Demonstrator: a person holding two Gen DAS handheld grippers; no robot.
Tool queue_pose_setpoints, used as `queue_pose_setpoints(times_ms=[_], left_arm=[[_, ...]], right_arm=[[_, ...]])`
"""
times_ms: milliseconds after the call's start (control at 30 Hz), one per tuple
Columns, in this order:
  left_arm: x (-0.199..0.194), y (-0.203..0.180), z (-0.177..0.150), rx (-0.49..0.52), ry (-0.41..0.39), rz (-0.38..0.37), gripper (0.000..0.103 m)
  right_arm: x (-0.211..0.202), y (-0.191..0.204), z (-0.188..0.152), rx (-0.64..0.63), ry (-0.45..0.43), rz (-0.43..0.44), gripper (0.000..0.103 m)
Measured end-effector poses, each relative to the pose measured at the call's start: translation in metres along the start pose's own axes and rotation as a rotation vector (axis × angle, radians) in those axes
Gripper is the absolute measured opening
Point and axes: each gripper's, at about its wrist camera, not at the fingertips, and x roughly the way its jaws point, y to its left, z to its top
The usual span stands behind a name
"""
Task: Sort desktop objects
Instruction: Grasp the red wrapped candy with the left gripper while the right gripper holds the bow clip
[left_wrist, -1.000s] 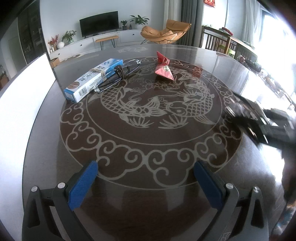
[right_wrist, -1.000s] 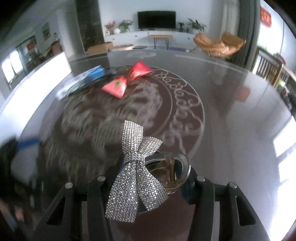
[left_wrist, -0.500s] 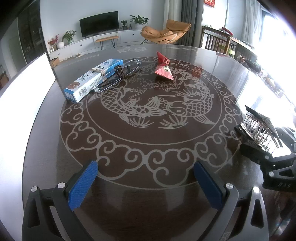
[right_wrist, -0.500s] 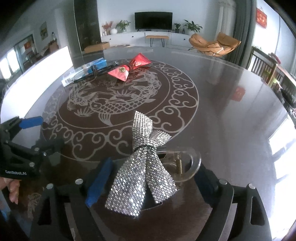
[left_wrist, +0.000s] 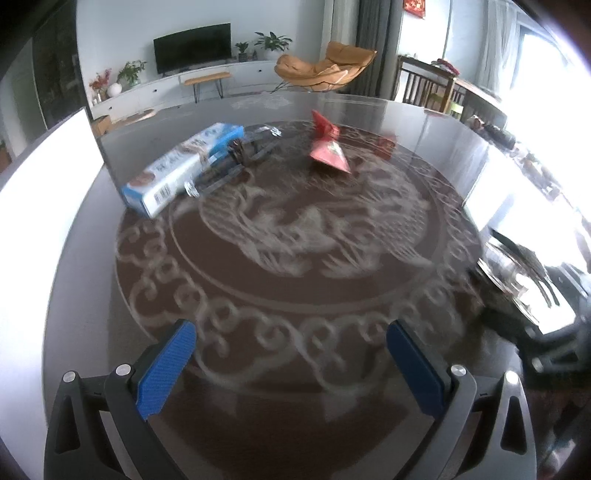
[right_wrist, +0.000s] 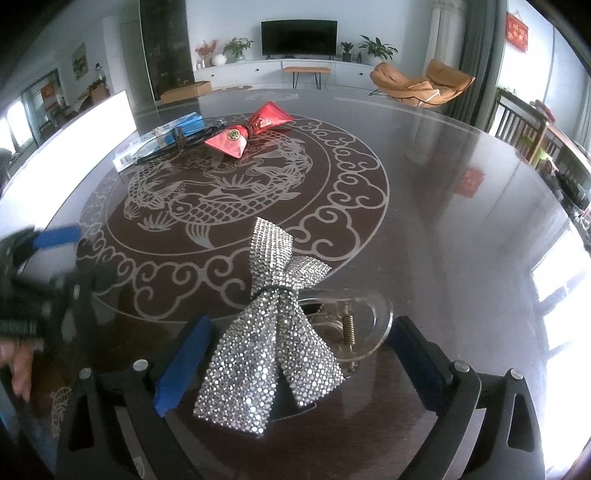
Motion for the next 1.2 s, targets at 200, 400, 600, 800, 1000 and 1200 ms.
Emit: queue_pose_setpoints(times_ms=[200,400,600,800,1000,1200], left_arm=[[0.005,0.002,0.057,-0.042,-0.016,-0.114,0.103],[0.039,-0.04,0.133,0.049,0.008,-0.089,0.103],[0.109,-0.056,0.161,0.052,0.118,-0.032,0.098],[0.115,-0.059,0.161,0.091,0.028,-0.035,0.048],[0.093,-0.042,0.134,0.048,-0.004,-0.056,0.021],[0.025,-0.015,0.038,0.014,-0.049,-0.101,0.021]], right_arm=[[0.0,0.0,0.0,0.0,0.0,0.002,0.098],[0.001,0.0,0.001,0.0,0.0,0.002,0.098],[0.001,0.0,0.001,0.001,0.0,0.003,0.098],[0.002,-0.001,0.001,0.007,0.0,-0.001,0.098],[0.004,-0.002,0.003,0.02,-0.003,0.001,0.098],[0.003,-0.008,0.003,0.045,-0.011,0.025,0.1]])
